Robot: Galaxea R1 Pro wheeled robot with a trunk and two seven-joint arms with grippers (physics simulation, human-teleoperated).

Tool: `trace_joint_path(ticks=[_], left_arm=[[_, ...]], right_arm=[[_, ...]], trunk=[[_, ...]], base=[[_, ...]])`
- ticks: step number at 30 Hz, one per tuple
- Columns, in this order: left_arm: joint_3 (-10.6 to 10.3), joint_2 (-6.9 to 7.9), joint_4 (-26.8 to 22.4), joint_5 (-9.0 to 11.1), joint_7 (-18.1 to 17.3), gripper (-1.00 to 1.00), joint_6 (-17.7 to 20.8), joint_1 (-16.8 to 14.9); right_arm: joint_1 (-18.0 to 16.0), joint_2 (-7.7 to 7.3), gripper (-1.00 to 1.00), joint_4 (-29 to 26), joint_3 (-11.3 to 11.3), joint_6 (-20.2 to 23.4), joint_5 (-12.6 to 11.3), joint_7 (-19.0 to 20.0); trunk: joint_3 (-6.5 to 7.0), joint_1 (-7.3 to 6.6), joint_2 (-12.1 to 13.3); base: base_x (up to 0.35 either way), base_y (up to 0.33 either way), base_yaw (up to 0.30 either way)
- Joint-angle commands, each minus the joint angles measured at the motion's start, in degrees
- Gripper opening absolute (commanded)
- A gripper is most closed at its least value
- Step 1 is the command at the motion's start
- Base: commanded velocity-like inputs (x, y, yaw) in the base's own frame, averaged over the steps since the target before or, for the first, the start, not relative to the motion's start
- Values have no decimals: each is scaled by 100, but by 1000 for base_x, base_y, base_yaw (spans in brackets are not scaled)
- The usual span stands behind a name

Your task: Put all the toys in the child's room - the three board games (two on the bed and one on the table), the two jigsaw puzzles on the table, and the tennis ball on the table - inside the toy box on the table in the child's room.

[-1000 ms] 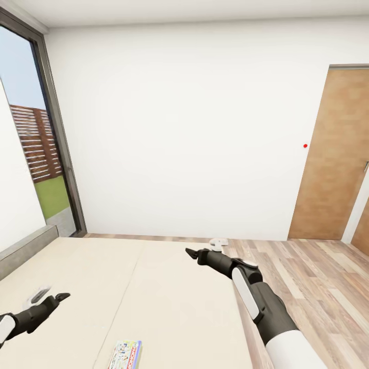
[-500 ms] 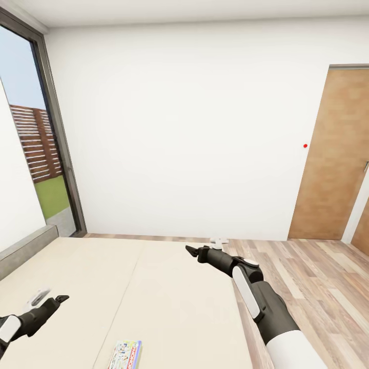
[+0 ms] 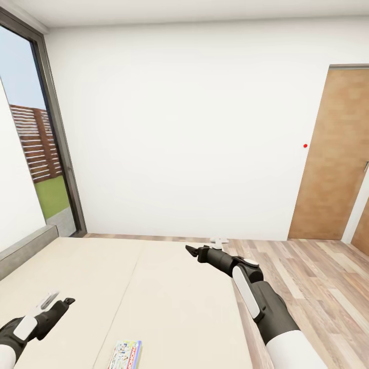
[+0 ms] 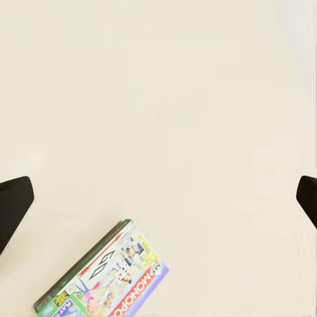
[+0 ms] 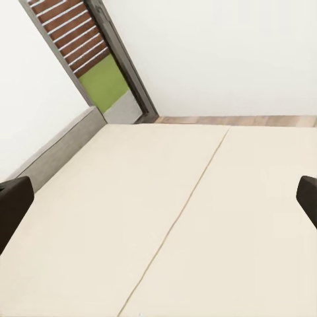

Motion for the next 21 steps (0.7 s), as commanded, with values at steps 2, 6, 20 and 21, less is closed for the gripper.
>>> trace_joint_path(ticks=[2, 6, 20, 21], left_arm=[[30, -37, -5, 7, 21, 100, -16, -2], [10, -110, -5, -14, 44, 100, -83, -1], [-64, -151, -5, -46, 37, 100, -148, -1], [-91, -152, -5, -49, 37, 100, -165, -1]], right_arm=[[-1, 1, 100, -3, -5, 35, -29, 1], [-1, -3, 100, -3, -5, 31, -30, 3], [-1, 0, 100, -3, -8, 34, -29, -6], [-1, -1, 100, -3, -9, 35, -29, -7]], trunk=[[-3, 2, -5], [-3, 2, -5], [-3, 2, -5], [-3, 2, -5]], base=[[0, 0, 0], [0, 0, 0], [0, 0, 0], [0, 0, 0]])
